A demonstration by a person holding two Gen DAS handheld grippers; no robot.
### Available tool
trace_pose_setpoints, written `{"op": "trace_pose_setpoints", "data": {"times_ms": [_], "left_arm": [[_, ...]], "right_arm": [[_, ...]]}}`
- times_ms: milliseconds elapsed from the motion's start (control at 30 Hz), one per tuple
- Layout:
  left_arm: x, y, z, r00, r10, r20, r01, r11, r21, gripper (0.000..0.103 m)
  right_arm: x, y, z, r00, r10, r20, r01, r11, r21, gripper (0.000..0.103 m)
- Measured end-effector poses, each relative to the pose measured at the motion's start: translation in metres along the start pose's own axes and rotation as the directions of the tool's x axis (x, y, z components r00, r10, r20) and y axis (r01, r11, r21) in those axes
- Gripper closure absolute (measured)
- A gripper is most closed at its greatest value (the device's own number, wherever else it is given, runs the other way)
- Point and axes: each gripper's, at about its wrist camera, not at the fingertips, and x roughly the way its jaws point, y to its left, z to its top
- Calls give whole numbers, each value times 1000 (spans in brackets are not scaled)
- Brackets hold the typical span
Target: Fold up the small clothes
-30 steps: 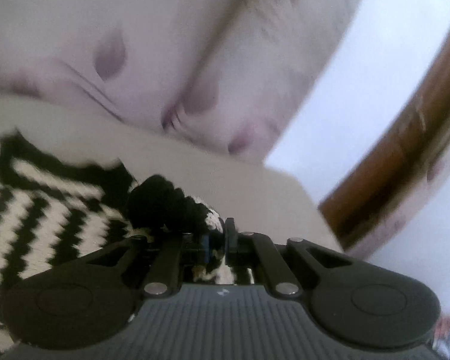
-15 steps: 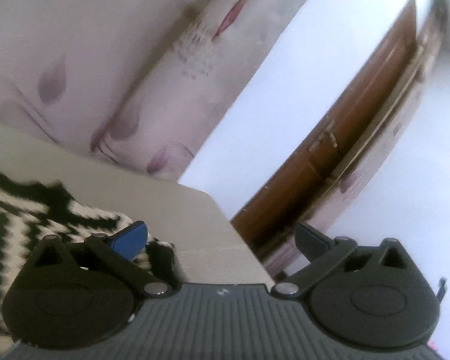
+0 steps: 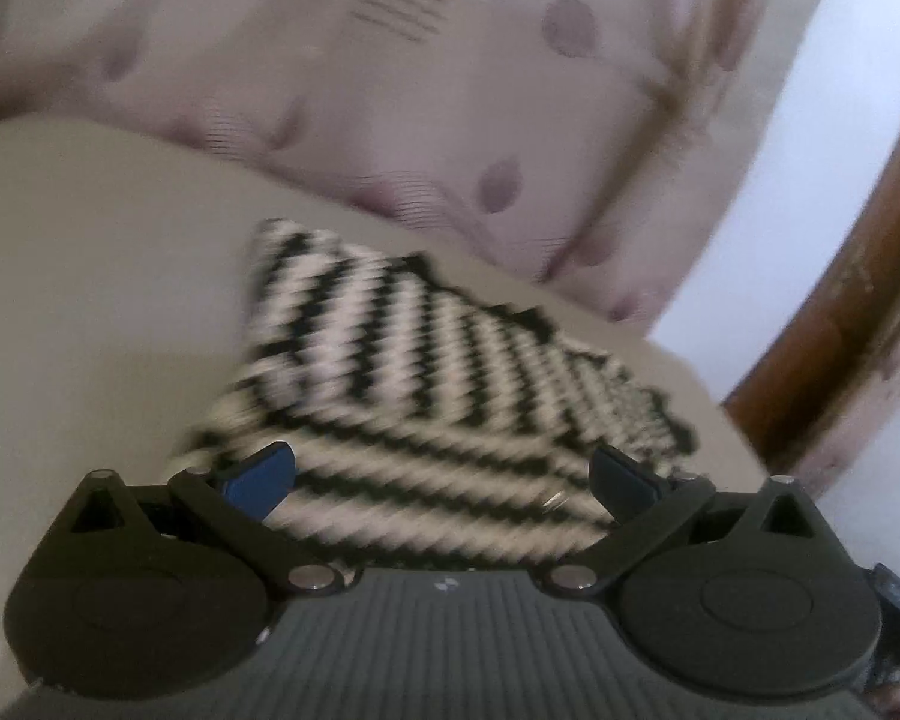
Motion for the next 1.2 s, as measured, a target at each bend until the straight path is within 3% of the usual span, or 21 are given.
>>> {"op": "trace_pose_setpoints", "data": {"times_ms": [100, 267, 367, 467, 600, 767, 867, 1033, 1200], "left_arm": [[-28, 19, -10, 999, 39, 5, -39, 999, 3, 0], [-46, 42, -32, 996, 69, -59, -70, 997, -15, 0], [-47, 55, -45, 992, 54, -112, -60, 997, -55, 0], [-50, 60, -51, 995, 29, -98, -37, 996, -78, 0], [-52, 61, -51, 994, -15, -106, 5, 995, -96, 1], [-49, 60, -52, 993, -35, -116, 25, 996, -82, 2], [-45, 57, -52, 992, -48, -121, 42, 998, -52, 3], [-45, 58, -53, 990, -68, -125, 64, 997, -36, 4], [-45, 63, -49, 984, -107, -144, 100, 994, -52, 1]], "right_arm": [[-24, 2, -21, 998, -66, -21, 65, 996, -58, 25], [-54, 8, -50, 988, -146, -40, 140, 982, -131, 25], [-59, 13, -63, 983, -173, -55, 162, 973, -164, 25], [-60, 13, -70, 983, -172, -66, 159, 973, -167, 26], [-57, 17, -73, 979, -188, -76, 168, 963, -211, 42], [-41, 16, -60, 977, -146, -154, 116, 976, -186, 51], [-28, 3, -49, 973, -64, -224, 49, 996, -73, 80], [-34, -14, -38, 973, 36, -229, -22, 998, 65, 83], [-48, -32, -34, 968, 15, -251, 5, 997, 82, 79]]}}
